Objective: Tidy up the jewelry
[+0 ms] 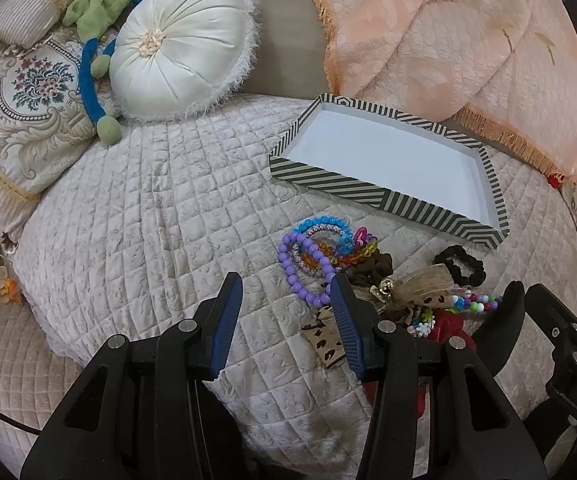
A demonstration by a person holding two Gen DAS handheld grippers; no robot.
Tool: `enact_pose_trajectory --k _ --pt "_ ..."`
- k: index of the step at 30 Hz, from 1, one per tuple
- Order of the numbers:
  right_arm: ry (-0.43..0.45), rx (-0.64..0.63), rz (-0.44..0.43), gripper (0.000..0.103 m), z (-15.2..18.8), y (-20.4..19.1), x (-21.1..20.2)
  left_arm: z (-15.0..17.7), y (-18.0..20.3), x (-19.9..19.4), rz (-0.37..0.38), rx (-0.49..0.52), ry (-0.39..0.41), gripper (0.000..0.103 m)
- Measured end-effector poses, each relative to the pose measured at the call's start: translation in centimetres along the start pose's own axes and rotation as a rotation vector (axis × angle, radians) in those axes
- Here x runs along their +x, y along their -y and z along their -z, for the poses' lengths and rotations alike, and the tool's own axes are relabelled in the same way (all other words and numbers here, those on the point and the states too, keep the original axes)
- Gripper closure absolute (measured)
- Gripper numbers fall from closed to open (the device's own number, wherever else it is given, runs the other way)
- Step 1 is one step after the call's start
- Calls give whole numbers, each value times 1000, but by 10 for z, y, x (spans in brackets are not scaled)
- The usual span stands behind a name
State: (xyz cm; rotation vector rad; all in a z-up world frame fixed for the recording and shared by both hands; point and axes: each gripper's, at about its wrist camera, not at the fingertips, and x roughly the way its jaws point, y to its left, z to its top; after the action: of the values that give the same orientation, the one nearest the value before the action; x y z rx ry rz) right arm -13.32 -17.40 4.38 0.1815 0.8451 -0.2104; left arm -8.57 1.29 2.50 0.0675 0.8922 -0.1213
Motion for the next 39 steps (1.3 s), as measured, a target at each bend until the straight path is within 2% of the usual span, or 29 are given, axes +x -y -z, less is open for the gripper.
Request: enact_pose_trajectory --k 6,11,14,15,19,24,35,39 --pt "32 -6 -4 2 2 -3 -2 0 -1 0 6 2 -2 58" --pt "-8 -11 7 2 2 -2 -1 0 -1 0 6 4 -2 58" --pt "12 -19 8 2 3 -3 -2 1 -1 0 4 4 -2 58" --pt "-19 -13 3 2 3 -3 -1 1 -1 0 4 6 -3 58" --pt "-54 6 -22 2 2 -2 -1 1 -1 0 4 2 -3 58" --pt "-28 5 -25 2 3 0 -4 2 -1 0 5 1 -2 58" --pt "-63 -36 -12 2 5 1 2 3 -3 3 5 -1 -17 58" --pt "-61 -48 -24 2 4 1 2 -4 -14 5 32 -33 -38 58"
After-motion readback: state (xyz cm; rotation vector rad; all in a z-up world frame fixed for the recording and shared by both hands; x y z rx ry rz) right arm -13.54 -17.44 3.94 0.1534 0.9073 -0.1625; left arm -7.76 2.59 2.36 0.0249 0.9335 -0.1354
